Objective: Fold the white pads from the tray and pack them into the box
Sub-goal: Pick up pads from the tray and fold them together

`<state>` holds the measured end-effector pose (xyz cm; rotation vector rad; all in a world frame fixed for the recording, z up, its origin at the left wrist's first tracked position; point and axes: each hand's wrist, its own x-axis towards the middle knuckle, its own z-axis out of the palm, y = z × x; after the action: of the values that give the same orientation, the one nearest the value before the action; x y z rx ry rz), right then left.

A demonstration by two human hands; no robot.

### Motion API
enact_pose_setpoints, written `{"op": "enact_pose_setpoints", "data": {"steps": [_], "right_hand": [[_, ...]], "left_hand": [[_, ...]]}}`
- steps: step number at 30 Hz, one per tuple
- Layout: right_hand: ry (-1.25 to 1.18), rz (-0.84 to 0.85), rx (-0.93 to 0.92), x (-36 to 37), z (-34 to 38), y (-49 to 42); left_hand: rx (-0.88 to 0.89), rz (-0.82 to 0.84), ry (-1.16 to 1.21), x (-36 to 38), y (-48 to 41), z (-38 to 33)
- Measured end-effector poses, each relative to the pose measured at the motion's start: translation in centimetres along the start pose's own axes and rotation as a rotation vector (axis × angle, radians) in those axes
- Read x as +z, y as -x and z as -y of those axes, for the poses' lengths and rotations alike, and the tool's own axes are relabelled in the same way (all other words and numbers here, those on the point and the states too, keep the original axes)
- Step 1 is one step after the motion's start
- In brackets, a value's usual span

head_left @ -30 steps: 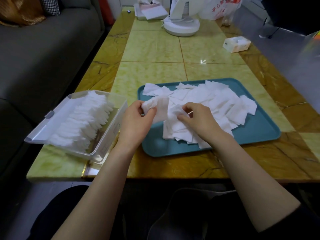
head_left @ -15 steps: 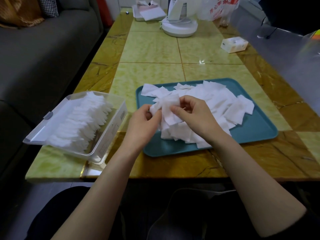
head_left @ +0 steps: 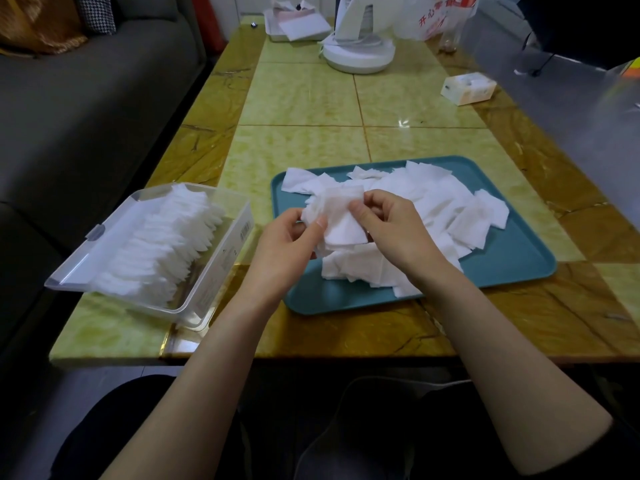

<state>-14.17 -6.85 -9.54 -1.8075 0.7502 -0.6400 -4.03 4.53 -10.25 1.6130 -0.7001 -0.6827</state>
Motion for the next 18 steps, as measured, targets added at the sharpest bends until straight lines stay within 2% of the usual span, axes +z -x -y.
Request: {"op": "enact_pose_setpoints", "data": {"steps": [4, 11, 18], "right_hand": [[-0.027, 0.035, 0.009, -0.1, 0.37, 0.13], [0.088, 0.019, -0.092, 0.1, 0.29, 0.49], [0.143, -0.013, -0.135, 0.59, 0.15, 0.79]], "left_hand": [[-0.027, -0.009, 0.031, 0.01, -0.19, -0.08], [-0.046, 0.057, 0.115, 0.14, 0.33, -0.58], [0.033, -0.023, -0.046, -0.03, 0.16, -0.17]]}}
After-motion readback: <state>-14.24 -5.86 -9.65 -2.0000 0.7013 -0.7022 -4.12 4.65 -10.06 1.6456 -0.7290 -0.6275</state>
